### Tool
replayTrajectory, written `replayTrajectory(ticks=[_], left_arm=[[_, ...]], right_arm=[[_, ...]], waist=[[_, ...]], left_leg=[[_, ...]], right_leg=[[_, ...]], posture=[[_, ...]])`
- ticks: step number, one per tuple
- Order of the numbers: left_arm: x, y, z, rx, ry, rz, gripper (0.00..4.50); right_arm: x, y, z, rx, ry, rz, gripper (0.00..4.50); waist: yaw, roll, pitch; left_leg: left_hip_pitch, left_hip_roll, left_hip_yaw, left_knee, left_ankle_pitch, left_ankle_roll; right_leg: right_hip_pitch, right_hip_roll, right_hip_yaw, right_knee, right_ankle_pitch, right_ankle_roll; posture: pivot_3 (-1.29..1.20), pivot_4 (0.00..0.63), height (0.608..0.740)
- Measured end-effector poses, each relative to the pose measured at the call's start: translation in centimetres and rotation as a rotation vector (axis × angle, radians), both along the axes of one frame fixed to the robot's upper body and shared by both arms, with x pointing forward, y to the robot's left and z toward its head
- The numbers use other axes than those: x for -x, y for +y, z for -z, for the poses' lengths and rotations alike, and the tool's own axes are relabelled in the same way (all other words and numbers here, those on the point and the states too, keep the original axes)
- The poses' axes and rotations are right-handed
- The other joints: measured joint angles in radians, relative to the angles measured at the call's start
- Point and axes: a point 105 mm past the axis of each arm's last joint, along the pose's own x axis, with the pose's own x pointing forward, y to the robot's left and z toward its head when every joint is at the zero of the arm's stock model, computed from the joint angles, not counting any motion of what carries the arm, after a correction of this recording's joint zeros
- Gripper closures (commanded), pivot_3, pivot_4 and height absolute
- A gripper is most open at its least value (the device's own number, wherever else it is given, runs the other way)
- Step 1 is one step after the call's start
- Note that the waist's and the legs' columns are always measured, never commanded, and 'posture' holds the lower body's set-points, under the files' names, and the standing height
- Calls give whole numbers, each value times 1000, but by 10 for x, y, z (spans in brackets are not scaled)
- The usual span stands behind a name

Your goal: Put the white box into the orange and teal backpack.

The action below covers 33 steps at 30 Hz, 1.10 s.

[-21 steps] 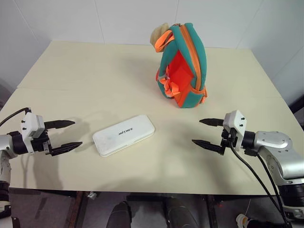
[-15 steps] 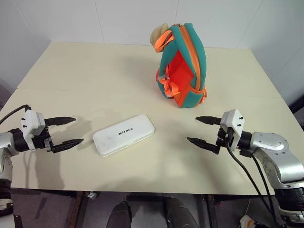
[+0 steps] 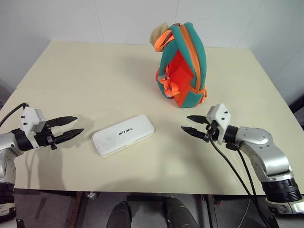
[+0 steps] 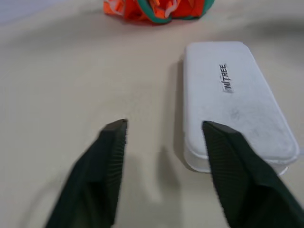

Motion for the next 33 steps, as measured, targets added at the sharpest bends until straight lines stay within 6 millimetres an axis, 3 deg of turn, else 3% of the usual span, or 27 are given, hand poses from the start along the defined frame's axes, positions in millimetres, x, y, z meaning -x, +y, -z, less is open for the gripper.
replayTrajectory(ticks=[4, 5, 8, 17, 23, 33], left_arm=[[0, -3, 0, 38, 55, 6, 4149], [0, -4, 0, 44, 65, 2, 4480], [6, -7, 5, 55, 103, 7, 4480], [33, -9, 53, 53, 377, -72, 4480], [37, -16, 59, 40, 428, -80, 4480], [32, -28, 60, 47, 427, -42, 4480]], right_arm=[[-10, 7, -3, 2, -31, 17, 4464], [-12, 9, -2, 3, -37, 18, 4500], [-20, 14, 6, 16, -48, 32, 4500], [-49, 37, 20, 64, -100, 62, 4500], [-63, 45, 34, 106, -110, 78, 4500], [-47, 75, 43, 109, -85, -66, 4500]], waist=[[-1, 0, 0], [-2, 0, 0], [-10, 0, 0], [-37, 0, 0], [-39, 0, 0], [-51, 0, 0]], left_leg=[[0, 0, 0, 0, 0, 0], [0, 0, 0, 0, 0, 0], [0, 0, 0, -1, 0, 0], [0, 0, 0, -1, 0, -1], [0, 0, 0, -1, 0, -1], [0, 0, -1, -2, 0, -1]], right_leg=[[0, 0, 0, 0, 0, 0], [0, 0, 0, 0, 0, 0], [0, 0, 0, -1, 0, 0], [-1, 0, 0, 1, -1, -1], [-1, 0, 0, 1, -1, -1], [-1, 0, -1, 1, -1, -1]], posture=[[0, 150, 740], [0, 150, 740], [0, 150, 740], [0, 150, 740], [0, 150, 740], [0, 150, 740]])
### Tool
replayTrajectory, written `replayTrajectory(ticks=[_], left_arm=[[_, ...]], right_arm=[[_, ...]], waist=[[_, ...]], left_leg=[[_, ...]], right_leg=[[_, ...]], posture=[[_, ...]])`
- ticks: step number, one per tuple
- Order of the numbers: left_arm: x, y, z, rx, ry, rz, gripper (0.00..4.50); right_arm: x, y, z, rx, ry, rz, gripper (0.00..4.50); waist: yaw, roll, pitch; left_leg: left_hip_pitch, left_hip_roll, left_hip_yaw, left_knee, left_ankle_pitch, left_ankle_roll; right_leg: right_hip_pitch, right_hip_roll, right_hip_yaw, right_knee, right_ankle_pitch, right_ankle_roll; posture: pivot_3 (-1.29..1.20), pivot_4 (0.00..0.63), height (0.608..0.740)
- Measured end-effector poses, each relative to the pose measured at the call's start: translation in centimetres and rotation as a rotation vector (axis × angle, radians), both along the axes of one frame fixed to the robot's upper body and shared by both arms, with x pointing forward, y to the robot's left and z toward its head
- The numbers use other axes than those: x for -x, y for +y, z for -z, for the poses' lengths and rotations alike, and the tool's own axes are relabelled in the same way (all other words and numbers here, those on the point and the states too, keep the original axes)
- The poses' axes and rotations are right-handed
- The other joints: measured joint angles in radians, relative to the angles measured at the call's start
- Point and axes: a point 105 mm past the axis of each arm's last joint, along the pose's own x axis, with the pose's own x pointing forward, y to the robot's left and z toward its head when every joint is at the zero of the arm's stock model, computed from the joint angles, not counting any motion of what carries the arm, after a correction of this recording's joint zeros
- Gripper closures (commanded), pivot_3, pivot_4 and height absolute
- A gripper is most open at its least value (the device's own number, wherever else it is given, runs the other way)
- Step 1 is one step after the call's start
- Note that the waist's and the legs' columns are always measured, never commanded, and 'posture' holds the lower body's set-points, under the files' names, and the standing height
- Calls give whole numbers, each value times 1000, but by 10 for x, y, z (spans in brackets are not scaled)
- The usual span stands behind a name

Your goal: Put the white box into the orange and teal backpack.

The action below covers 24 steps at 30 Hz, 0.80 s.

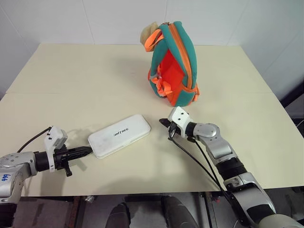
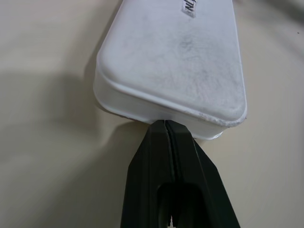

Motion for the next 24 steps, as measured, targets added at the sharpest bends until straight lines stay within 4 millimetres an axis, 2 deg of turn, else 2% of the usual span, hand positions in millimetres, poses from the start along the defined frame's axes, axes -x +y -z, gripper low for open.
replayTrajectory(ticks=[4, 10, 17, 24], left_arm=[[0, -3, 1, 1, 3, 10, 4480], [-1, -3, 2, 1, 2, 12, 4480], [-1, -3, 2, -3, -1, 12, 4480], [-7, 3, -3, -43, -24, 2, 4480]], right_arm=[[10, 18, -4, -9, 0, -77, 4500], [13, 27, -6, -22, -1, -97, 4500], [19, 27, -7, -3, 10, -119, 4500], [51, 20, 4, 67, 94, -215, 4500]], waist=[[0, 0, 0], [1, 0, 0], [2, 0, 0], [5, 0, 0]], left_leg=[[0, 0, 0, 0, 0, 0], [0, 0, 0, 0, 0, 0], [0, 0, 0, 0, 0, 0], [0, 0, -1, -1, 0, 0]], right_leg=[[0, 0, 0, 0, 0, 0], [0, 0, 0, 0, 0, 0], [0, 0, 0, 0, 0, 0], [0, 0, -1, 0, -1, -1]], posture=[[0, 150, 740], [0, 150, 740], [0, 150, 740], [0, 150, 740]])
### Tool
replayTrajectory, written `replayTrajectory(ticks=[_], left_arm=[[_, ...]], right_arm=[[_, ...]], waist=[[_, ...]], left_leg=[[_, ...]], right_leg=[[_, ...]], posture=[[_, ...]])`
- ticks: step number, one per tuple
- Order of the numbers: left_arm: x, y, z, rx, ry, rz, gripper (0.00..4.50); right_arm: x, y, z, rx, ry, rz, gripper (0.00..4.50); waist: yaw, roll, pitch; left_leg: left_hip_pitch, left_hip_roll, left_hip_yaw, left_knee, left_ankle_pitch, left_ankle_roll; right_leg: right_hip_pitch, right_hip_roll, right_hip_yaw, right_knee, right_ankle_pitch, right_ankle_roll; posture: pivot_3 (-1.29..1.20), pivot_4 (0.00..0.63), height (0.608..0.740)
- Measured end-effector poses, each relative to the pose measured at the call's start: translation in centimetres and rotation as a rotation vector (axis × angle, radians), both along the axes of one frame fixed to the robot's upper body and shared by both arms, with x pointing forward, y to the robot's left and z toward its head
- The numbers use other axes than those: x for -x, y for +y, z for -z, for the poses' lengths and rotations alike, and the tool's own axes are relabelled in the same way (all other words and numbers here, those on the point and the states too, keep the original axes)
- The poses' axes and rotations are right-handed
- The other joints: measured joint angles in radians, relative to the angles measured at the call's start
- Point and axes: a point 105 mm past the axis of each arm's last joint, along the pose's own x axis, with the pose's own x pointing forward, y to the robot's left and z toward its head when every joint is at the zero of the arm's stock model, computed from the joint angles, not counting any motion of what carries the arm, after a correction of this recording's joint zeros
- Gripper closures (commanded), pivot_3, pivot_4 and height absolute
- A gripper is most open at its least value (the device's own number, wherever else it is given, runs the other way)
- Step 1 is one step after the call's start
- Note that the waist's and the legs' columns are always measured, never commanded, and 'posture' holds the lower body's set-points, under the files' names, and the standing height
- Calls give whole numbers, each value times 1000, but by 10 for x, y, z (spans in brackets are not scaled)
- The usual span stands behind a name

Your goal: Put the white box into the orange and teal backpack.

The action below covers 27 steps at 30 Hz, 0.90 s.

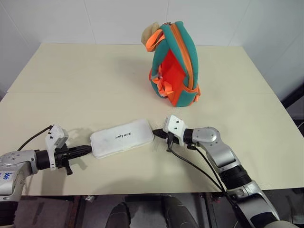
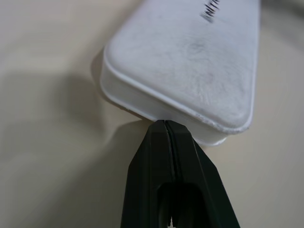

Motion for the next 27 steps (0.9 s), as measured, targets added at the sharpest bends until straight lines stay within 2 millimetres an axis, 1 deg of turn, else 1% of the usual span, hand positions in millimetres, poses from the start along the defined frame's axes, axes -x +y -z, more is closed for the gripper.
replayTrajectory(ticks=[6, 10, 12, 14, 20, 23, 27], left_arm=[[-11, 7, -7, -28, -28, -11, 4480], [-19, 9, -12, -46, -50, -3, 4480], [-22, 8, -14, -51, -55, 4, 4480], [-24, 8, -15, -53, -60, 9, 4480], [-24, 5, -11, -60, -39, 23, 4480], [-21, 4, -6, -62, 0, 37, 4480], [-18, 3, -4, -67, 24, 58, 4480]], right_arm=[[21, 4, 2, 24, 62, -61, 4500], [35, 7, 4, 43, 107, -115, 4500], [39, 7, 5, 48, 120, -128, 4500], [40, 8, 5, 49, 130, -132, 4500], [38, 5, 4, 49, 128, -120, 4500], [36, 2, 4, 53, 122, -108, 4500], [30, -2, 2, 52, 113, -79, 4500]], waist=[[0, 0, 0], [4, 0, 0], [4, 0, 0], [5, 0, 0], [8, 0, 0], [10, 0, 0], [12, 0, 0]], left_leg=[[0, 0, 0, 0, 0, 0], [0, 0, 0, 0, 0, 0], [0, 0, 0, 0, 0, 0], [0, 0, 0, 0, 0, 0], [0, 0, 0, 0, 0, 0], [0, 0, 0, 0, 0, 0], [0, 0, 0, 0, 0, 0]], right_leg=[[0, 0, 0, 0, 0, 0], [0, 0, 0, -1, 0, 0], [0, 0, 0, -1, 0, 0], [0, 0, 0, -1, 0, 0], [0, 0, 0, -1, 0, 0], [0, 0, 0, -1, 0, 0], [0, 0, 0, -1, 0, 0]], posture=[[0, 150, 740], [0, 150, 740], [0, 150, 740], [0, 150, 740], [0, 150, 740], [0, 150, 740], [0, 150, 740]])
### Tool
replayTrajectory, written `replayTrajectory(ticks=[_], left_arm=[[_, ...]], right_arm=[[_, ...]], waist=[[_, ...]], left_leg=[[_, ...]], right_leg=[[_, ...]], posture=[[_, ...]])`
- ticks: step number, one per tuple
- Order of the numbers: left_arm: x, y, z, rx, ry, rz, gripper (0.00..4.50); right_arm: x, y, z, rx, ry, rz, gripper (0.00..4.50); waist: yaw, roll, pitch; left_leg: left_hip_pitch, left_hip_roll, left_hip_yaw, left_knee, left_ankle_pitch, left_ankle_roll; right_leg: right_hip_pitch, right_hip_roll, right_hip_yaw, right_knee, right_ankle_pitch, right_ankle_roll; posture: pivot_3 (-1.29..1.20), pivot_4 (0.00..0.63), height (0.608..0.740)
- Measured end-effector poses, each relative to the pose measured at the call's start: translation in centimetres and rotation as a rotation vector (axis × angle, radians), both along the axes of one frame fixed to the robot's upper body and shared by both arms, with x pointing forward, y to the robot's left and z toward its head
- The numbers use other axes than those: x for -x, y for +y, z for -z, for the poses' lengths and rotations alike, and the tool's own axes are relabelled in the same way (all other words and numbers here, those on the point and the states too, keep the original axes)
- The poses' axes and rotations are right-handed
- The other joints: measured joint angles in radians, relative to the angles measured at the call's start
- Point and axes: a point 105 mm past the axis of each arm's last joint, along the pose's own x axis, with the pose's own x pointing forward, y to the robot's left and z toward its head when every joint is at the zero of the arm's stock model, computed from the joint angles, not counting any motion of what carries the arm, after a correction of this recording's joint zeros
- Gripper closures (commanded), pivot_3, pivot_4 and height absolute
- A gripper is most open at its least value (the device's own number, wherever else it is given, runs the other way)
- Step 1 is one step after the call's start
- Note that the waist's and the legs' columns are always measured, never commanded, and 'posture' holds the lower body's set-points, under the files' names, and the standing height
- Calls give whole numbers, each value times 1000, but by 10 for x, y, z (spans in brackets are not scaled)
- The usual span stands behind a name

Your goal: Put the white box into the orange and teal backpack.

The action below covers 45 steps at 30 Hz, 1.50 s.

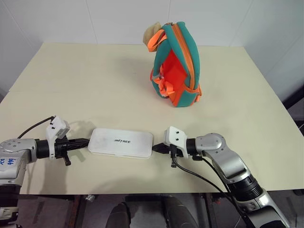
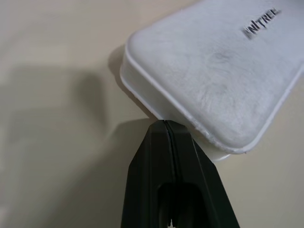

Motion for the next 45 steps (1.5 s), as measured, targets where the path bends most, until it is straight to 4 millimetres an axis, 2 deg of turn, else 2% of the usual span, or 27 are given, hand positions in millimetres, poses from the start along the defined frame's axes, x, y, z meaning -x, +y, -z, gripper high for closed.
replayTrajectory(ticks=[10, 12, 19, 22, 28, 34, 35, 38, 42, 45], left_arm=[[3, 3, 2, -36, -12, 18, 4480], [6, 5, 7, -48, 5, 16, 4480], [6, 17, 1, -107, -41, -3, 4480], [-2, 28, -6, -125, -85, -72, 3937], [-16, 37, -25, -138, -181, -162, 2094], [-26, 30, -51, 37, -224, -209, 313], [-27, 30, -56, 72, -220, -217, 56], [-25, 27, -60, 163, -171, -215, 21], [-18, 21, -49, 257, -14, -209, 21], [-15, 23, -36, 256, 84, -242, 21]], right_arm=[[-2, -6, -1, 16, -27, 4, 4500], [-4, -11, 0, 31, -38, 11, 4500], [-19, -38, -1, 55, -51, 105, 4500], [-26, -47, -4, 64, -80, 140, 3976], [-36, -56, -21, 25, -132, 203, 1972], [-36, -58, -27, 6, -156, 203, 43], [-36, -58, -27, 4, -159, 205, 0], [-37, -58, -28, -3, -180, 214, 0], [-37, -56, -26, -12, -195, 225, 0], [-35, -56, -16, 17, -207, 228, 0]], waist=[[3, 0, 0], [4, 0, 0], [11, 0, 0], [12, 0, 0], [13, 0, 0], [12, 0, 0], [11, 0, 0], [10, 0, 0], [11, 0, 0], [12, 0, 0]], left_leg=[[0, 0, 0, 0, 0, 0], [0, 0, 0, 0, 0, 0], [0, 0, 0, 0, 0, 0], [0, 0, 0, 0, 0, 0], [0, 0, 0, 0, 0, 0], [0, 0, 0, 0, 0, 0], [0, 0, 0, 0, 0, 0], [0, 0, 0, 0, 0, 0], [0, 0, 0, 0, 0, 0], [0, 0, 0, 0, 0, 0]], right_leg=[[0, 0, 0, 0, 0, 0], [0, 0, 0, -1, 0, 0], [0, 0, 0, 0, -1, -1], [0, 0, 0, 0, 0, -1], [0, 0, 0, -1, 0, 0], [0, 0, 0, 0, 0, 0], [0, 0, 0, 1, 0, 0], [0, 0, 0, 1, 0, 0], [0, 0, 0, 1, -1, 1], [0, 0, 0, 1, -1, 1]], posture=[[0, 150, 740], [0, 150, 740], [0, 150, 740], [0, 150, 740], [0, 150, 740], [0, 150, 740], [0, 150, 740], [0, 150, 740], [0, 150, 740], [0, 150, 740]])
